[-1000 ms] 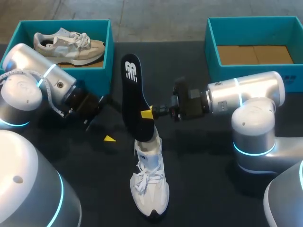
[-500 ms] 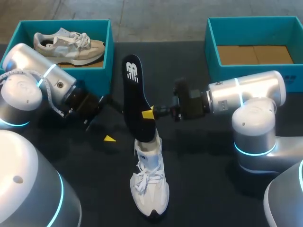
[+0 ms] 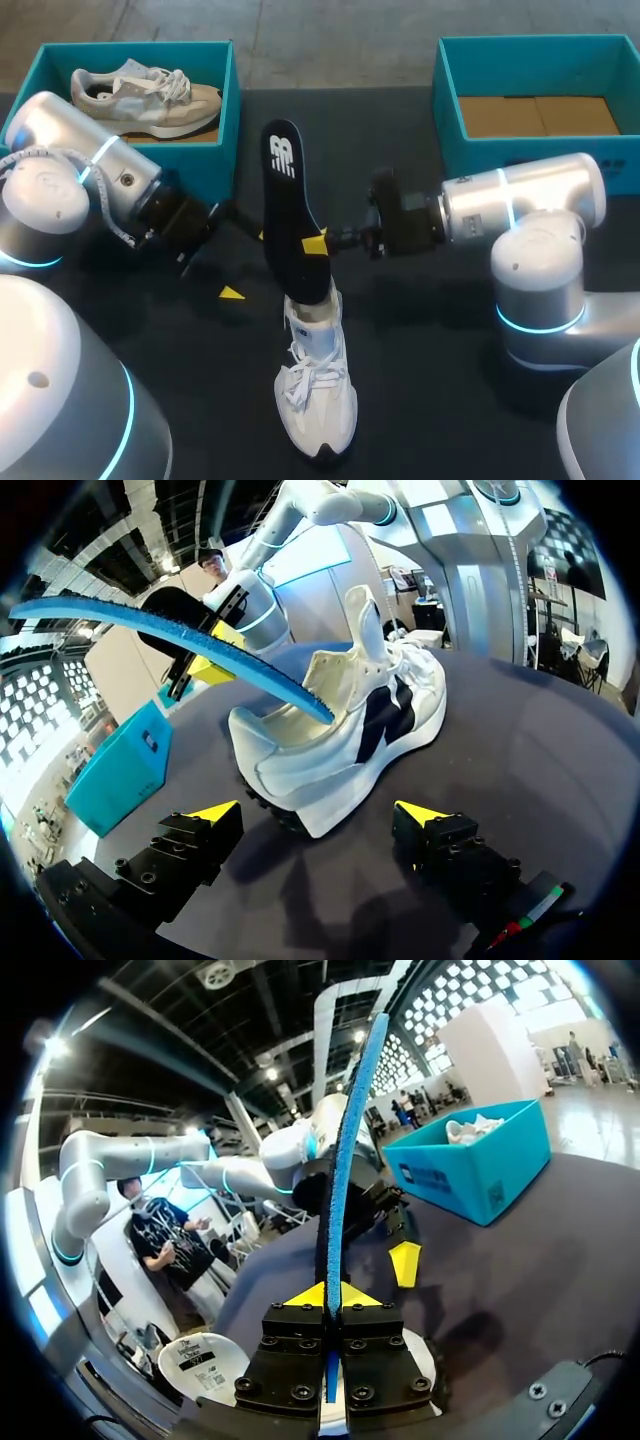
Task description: Take the shoe out of the shoebox, open the shoe tongue, remove and reinsert the insole, then place the shoe into the shoebox
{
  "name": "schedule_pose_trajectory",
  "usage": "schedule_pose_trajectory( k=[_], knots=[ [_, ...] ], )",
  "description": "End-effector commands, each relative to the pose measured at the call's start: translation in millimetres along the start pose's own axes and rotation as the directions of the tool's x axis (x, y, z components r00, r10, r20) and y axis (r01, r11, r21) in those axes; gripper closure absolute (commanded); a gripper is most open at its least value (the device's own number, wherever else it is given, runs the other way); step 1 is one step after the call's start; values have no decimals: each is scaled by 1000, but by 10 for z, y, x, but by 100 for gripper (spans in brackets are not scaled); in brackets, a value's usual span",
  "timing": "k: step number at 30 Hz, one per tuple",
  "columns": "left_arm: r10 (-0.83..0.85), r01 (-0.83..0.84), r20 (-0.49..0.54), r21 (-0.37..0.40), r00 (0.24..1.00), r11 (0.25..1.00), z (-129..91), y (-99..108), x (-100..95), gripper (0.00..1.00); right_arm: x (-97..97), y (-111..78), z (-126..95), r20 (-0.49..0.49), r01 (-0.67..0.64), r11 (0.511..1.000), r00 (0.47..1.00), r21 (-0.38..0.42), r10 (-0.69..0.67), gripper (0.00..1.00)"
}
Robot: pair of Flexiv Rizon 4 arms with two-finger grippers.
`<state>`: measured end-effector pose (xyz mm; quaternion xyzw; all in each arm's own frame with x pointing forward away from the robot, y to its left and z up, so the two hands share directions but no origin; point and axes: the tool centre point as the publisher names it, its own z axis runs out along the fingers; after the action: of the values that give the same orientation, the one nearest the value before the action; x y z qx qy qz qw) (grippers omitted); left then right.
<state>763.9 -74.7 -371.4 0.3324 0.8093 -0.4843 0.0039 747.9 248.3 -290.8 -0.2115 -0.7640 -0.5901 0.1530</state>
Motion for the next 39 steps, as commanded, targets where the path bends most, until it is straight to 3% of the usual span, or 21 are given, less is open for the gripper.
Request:
schedule_pose_trajectory(
  k=[1,19,39],
  knots=[
    [1,-1,-2,-1,1000,1000,-3,2,0,0,25,-4,8,8,-5,1000,1000,3,5,100],
    [1,-1,-2,-1,1000,1000,-3,2,0,0,62,19,-17,20,-42,999,999,-31,42,100],
    [1,-1,-2,-1,1000,1000,-3,2,0,0,24,-94,-77,41,-70,996,997,-61,73,100]
  ],
)
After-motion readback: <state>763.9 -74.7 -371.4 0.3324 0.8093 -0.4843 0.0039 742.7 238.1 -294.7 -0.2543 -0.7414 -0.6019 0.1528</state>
